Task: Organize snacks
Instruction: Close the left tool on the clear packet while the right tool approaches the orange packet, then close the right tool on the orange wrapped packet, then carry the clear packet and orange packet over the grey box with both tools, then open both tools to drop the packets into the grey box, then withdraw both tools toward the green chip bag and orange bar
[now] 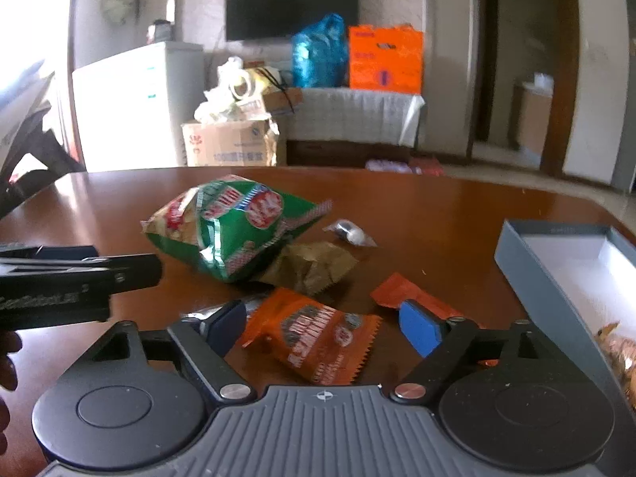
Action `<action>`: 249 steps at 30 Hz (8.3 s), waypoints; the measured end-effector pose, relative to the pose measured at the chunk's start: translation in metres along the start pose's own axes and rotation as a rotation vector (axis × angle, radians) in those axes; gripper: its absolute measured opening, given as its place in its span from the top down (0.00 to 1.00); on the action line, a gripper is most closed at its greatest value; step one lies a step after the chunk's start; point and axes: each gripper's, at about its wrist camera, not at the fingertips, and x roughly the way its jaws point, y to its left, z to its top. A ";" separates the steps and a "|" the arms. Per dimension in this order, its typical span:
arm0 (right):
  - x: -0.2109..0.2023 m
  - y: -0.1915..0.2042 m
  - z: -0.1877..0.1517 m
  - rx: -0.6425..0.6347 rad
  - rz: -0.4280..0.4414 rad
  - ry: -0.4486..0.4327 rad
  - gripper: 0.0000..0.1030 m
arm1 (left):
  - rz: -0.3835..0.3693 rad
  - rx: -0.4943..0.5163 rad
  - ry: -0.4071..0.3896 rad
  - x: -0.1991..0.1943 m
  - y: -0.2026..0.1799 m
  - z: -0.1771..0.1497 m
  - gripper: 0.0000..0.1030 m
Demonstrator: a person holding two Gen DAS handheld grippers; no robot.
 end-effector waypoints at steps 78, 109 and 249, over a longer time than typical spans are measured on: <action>-0.037 -0.041 -0.013 -0.116 0.082 0.068 0.57 | -0.208 0.139 0.134 0.037 -0.069 -0.018 0.86; -0.112 -0.076 0.006 -0.078 0.084 -0.055 0.58 | -0.272 0.202 0.085 0.003 -0.138 -0.001 0.86; 0.008 -0.046 0.010 -0.137 -0.112 0.037 0.03 | -0.033 0.047 0.010 0.001 -0.020 0.023 0.28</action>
